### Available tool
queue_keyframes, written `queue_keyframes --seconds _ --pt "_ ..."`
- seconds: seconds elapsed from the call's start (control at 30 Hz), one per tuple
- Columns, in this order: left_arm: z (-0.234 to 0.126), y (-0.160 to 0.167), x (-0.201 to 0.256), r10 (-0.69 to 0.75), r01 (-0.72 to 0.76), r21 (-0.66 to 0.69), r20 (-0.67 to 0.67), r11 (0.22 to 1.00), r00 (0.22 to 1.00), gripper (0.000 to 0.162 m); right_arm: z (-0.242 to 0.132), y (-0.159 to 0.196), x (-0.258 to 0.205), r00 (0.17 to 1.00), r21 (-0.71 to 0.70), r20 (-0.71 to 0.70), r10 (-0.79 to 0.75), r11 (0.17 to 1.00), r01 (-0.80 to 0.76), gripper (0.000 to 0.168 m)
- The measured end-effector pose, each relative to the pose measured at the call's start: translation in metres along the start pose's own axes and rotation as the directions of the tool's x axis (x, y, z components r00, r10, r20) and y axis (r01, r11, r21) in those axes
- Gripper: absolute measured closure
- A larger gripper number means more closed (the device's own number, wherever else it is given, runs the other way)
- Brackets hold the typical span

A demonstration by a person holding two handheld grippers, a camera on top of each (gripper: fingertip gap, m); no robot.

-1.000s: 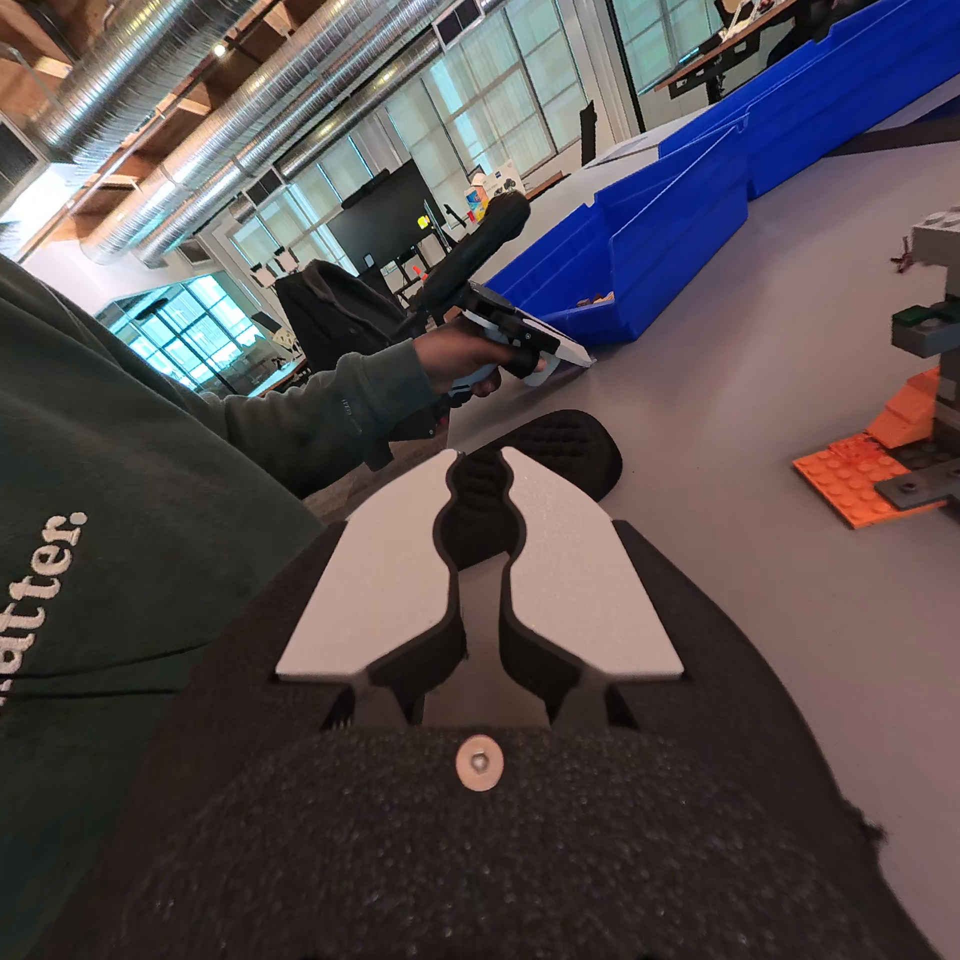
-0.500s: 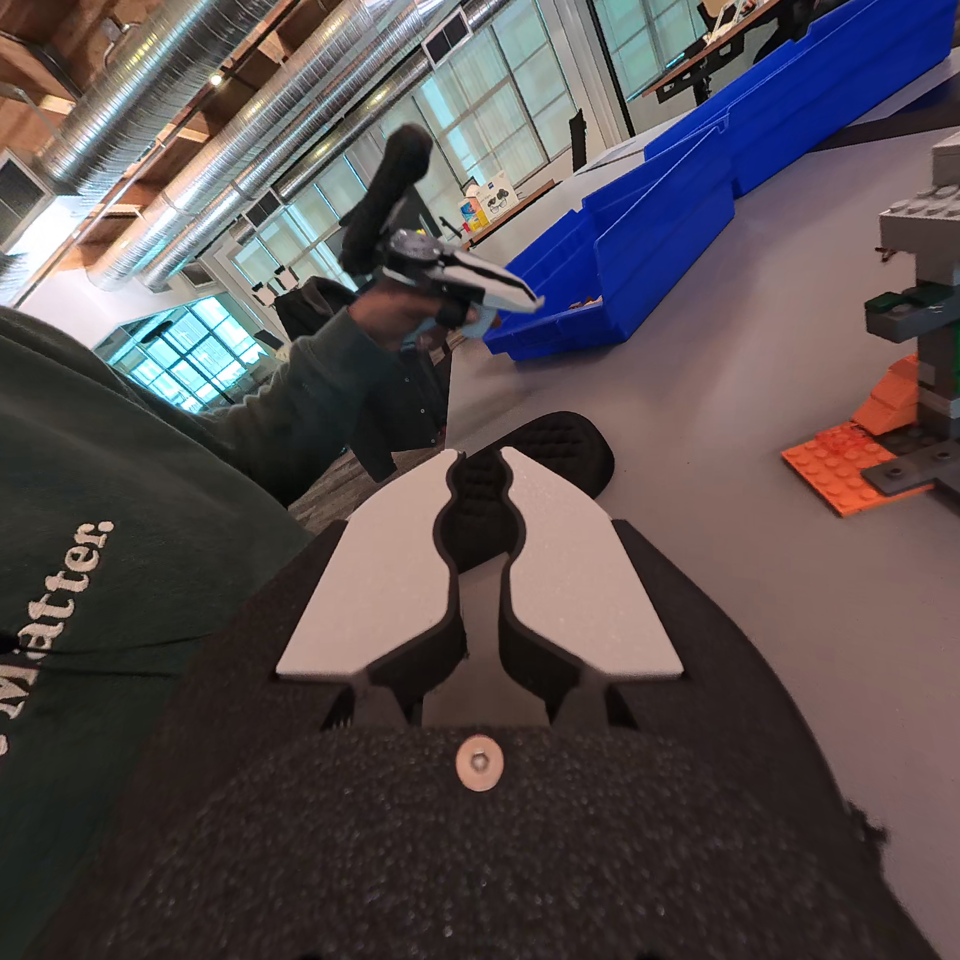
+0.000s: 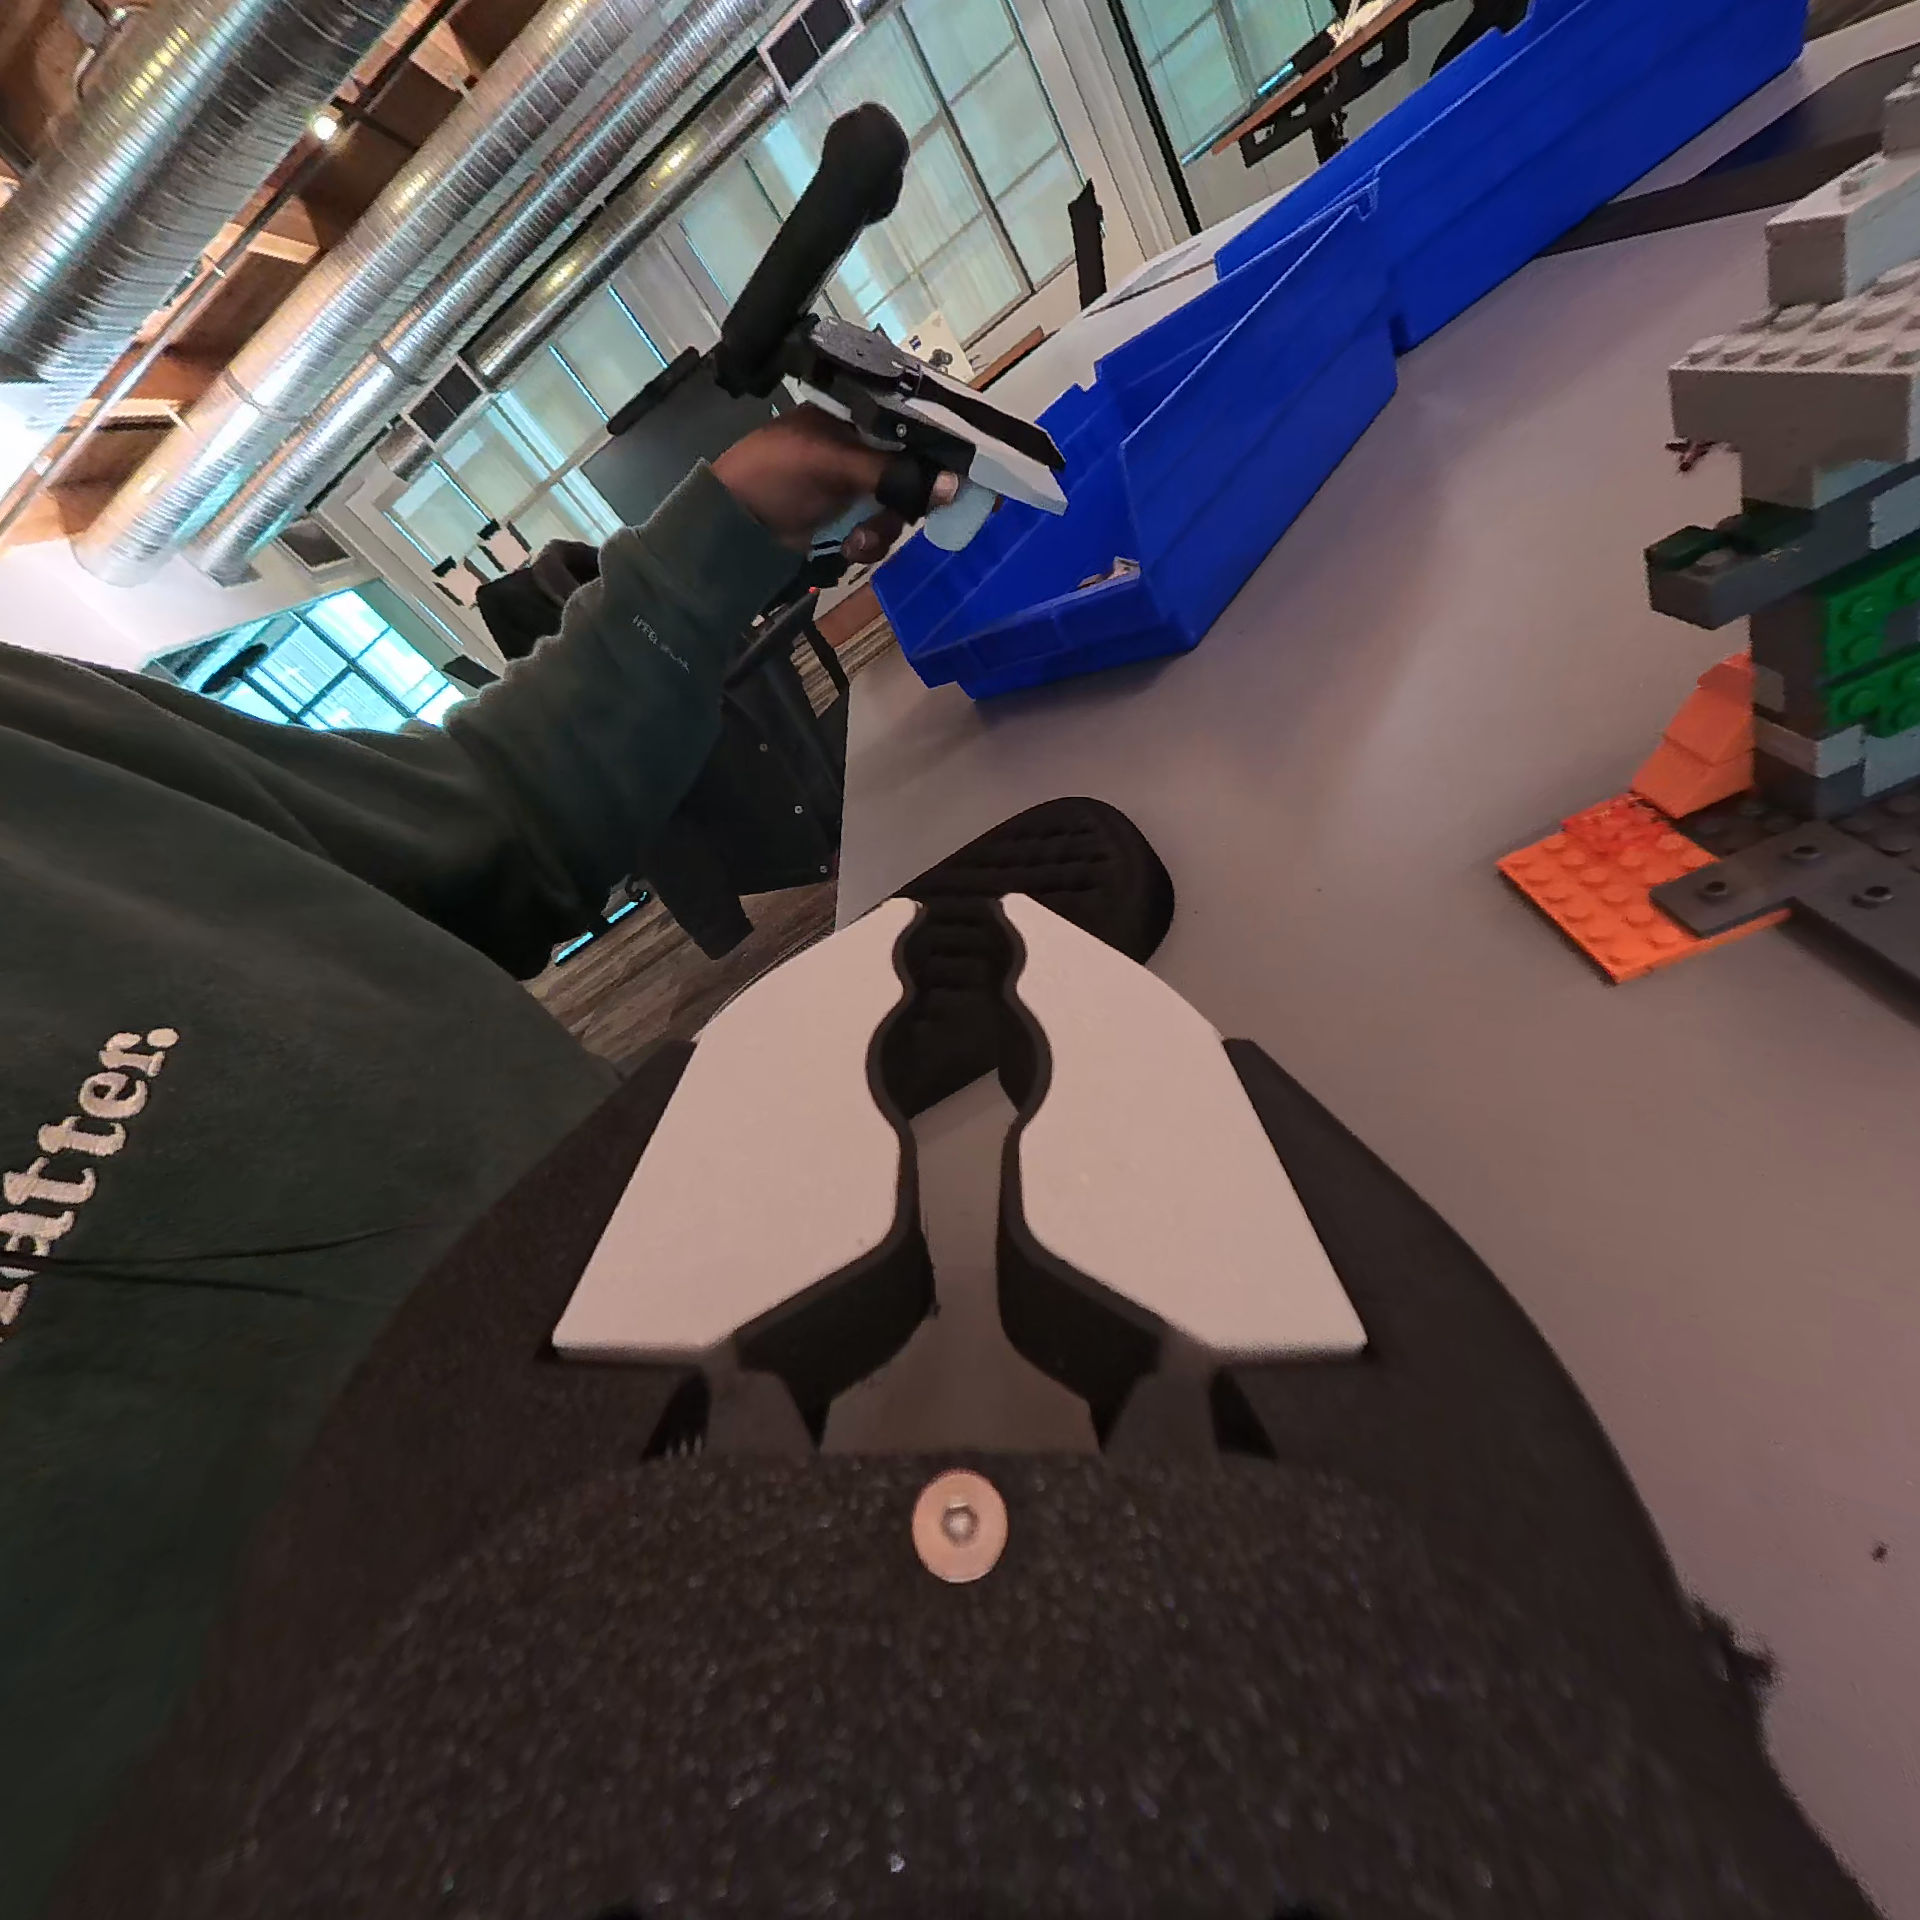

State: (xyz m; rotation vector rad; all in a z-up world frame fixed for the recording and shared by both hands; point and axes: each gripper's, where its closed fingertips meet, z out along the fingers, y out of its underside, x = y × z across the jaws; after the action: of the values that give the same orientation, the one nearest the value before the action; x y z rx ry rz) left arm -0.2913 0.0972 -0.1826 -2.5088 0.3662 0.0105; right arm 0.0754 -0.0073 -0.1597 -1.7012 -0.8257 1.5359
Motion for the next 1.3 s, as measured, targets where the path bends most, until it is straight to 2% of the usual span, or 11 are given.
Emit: queue_keyframes --seconds 0.13,0.23,0.4,0.47,0.6,0.87,1.0,1.07,1.13,1.23,1.3 --pt "-0.006 -0.009 0.026 0.064 -0.059 0.096 -0.052 0.994 0.997 0.11 0.001 0.0 0.002 1.0 -0.008 -0.004 0.007 1.0 -0.007 0.159" --pt "-0.015 -0.017 0.065 0.178 -0.158 0.2 -0.089 0.967 0.98 0.121 0.002 0.001 0.005 1.0 -0.021 -0.025 -0.016 1.0 0.016 0.159" --pt "-0.023 -0.029 0.146 0.365 -0.287 0.381 -0.149 0.879 0.919 0.126 0.003 0.013 0.022 0.974 -0.16 -0.156 -0.165 0.977 0.14 0.161" --pt "-0.023 -0.032 0.181 0.415 -0.299 0.44 -0.195 0.847 0.889 0.126 0.005 0.022 0.031 0.939 -0.269 -0.202 -0.277 0.938 0.219 0.161" --pt "-0.014 -0.034 0.244 0.514 -0.337 0.511 -0.254 0.791 0.819 0.127 0.01 0.045 0.046 0.844 -0.508 -0.207 -0.495 0.792 0.34 0.16" --pt "0.004 -0.022 0.309 0.601 -0.367 0.556 -0.324 0.746 0.731 0.127 0.033 0.07 0.058 0.818 -0.695 -0.149 -0.555 0.648 0.313 0.145" --pt "0.004 -0.01 0.317 0.613 -0.362 0.559 -0.364 0.746 0.702 0.13 0.036 0.078 0.066 0.799 -0.745 -0.137 -0.585 0.593 0.307 0.152" --pt "0.001 -0.004 0.319 0.625 -0.362 0.568 -0.376 0.739 0.685 0.129 0.036 0.074 0.064 0.801 -0.729 -0.135 -0.584 0.606 0.319 0.152" --pt "-0.006 0.0 0.324 0.668 -0.374 0.61 -0.367 0.698 0.648 0.127 0.04 0.064 0.052 0.862 -0.648 -0.129 -0.491 0.699 0.301 0.152" --pt "-0.025 0.0 0.334 0.742 -0.382 0.709 -0.295 0.593 0.602 0.122 0.047 0.037 0.017 0.979 -0.426 -0.037 -0.198 0.89 0.164 0.153" --pt "-0.04 -0.005 0.34 0.771 -0.374 0.775 -0.219 0.51 0.598 0.119 0.047 0.017 -0.005 0.997 -0.295 0.072 -0.009 0.955 0.03 0.153"
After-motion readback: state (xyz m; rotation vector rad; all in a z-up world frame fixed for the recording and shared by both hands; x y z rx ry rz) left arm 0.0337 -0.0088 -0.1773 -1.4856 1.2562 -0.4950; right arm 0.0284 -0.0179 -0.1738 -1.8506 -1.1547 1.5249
